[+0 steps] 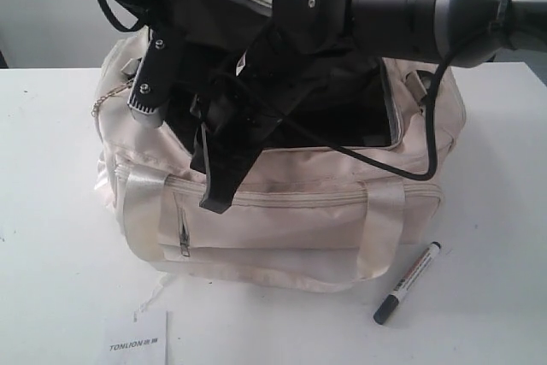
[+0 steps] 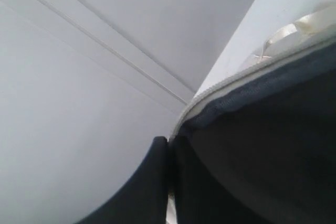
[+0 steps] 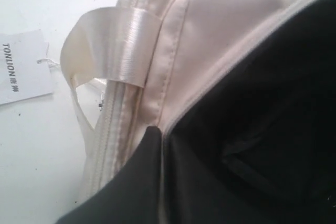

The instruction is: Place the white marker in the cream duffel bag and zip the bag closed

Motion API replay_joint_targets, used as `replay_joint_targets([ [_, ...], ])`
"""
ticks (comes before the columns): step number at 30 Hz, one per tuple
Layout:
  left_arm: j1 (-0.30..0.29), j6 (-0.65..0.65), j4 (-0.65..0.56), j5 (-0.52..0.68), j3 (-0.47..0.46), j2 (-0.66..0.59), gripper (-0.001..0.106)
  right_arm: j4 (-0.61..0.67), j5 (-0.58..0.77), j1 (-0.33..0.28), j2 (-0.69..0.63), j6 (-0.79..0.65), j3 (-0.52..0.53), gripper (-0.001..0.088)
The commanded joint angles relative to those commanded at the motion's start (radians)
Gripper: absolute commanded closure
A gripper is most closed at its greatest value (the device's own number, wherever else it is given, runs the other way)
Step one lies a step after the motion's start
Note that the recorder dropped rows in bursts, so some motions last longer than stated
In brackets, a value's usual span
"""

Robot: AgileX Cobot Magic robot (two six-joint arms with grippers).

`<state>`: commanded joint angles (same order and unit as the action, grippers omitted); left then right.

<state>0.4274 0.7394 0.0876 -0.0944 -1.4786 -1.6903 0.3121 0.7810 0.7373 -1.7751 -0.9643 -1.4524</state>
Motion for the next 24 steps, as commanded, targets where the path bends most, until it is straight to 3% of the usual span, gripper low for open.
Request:
replay_joint_targets([
  [10, -0.055, 0.0, 0.0, -0.126, 0.0, -0.063, 0.105, 0.0, 0.0, 0.0, 0.0, -0.034, 0.0, 0.0868],
  [24, -0.058, 0.0, 0.0, -0.233, 0.0, -0.089, 0.105, 0.004, 0.08, 0.0, 0.005, -0.16, 0.0, 0.0868],
])
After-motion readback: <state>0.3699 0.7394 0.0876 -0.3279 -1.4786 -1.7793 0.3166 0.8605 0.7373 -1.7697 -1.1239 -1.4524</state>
